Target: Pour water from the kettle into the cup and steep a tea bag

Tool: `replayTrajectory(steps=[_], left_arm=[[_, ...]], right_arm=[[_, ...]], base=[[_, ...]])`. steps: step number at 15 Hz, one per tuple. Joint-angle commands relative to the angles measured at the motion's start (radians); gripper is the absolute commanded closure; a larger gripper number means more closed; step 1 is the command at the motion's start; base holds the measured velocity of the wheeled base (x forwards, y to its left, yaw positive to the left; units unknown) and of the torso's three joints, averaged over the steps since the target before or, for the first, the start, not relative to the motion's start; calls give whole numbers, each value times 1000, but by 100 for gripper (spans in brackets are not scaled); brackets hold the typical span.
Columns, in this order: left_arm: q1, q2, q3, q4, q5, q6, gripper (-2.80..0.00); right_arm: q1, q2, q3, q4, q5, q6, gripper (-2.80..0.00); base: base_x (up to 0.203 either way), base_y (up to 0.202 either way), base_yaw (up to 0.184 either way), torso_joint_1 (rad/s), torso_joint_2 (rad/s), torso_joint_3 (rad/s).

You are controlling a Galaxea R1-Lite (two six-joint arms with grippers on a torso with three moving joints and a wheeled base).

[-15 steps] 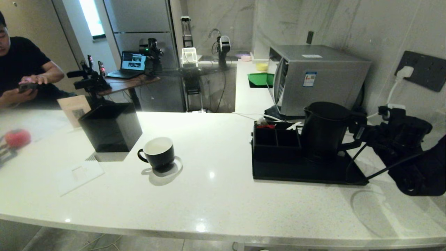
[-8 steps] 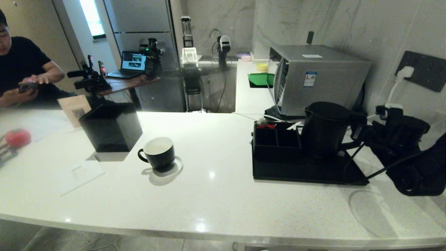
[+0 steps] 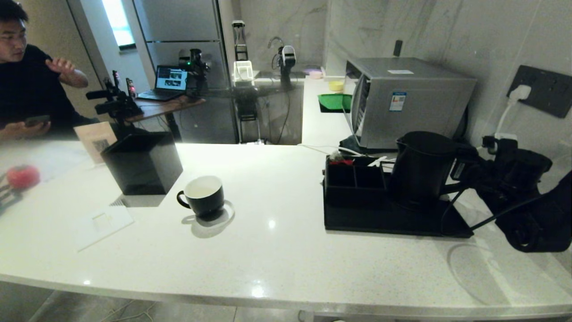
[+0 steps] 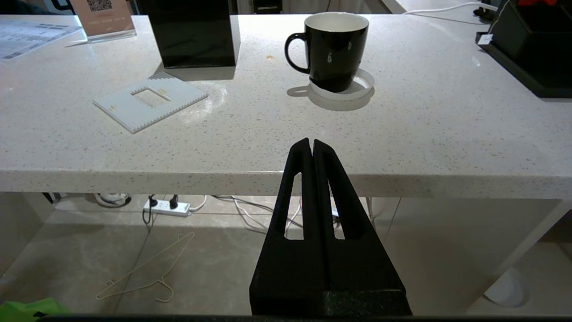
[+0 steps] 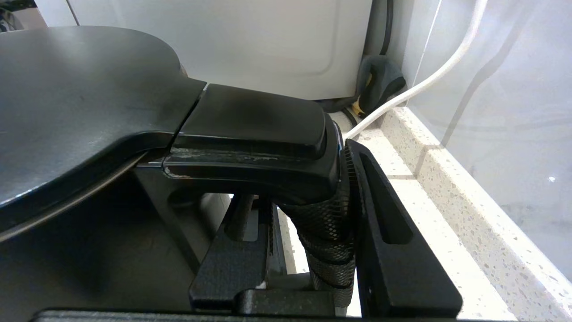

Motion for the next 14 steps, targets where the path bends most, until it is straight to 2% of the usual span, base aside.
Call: replayTrajectory(steps=[1, 5, 11, 14], left_arm=[[0, 0, 0, 0, 0, 0, 0], [0, 0, 0, 0, 0, 0, 0], [0, 0, 0, 0, 0, 0, 0], [0, 0, 0, 0, 0, 0, 0]], right_arm=[[2, -1, 4, -9, 0, 2, 0], [5, -6, 4, -15, 1, 7, 0], [10, -26, 9, -9, -20, 72, 0], [11, -43, 21, -5, -20, 75, 0]], base=[[0, 0, 0, 0, 0, 0], [0, 0, 0, 0, 0, 0], [0, 0, 0, 0, 0, 0], [0, 0, 0, 0, 0, 0]])
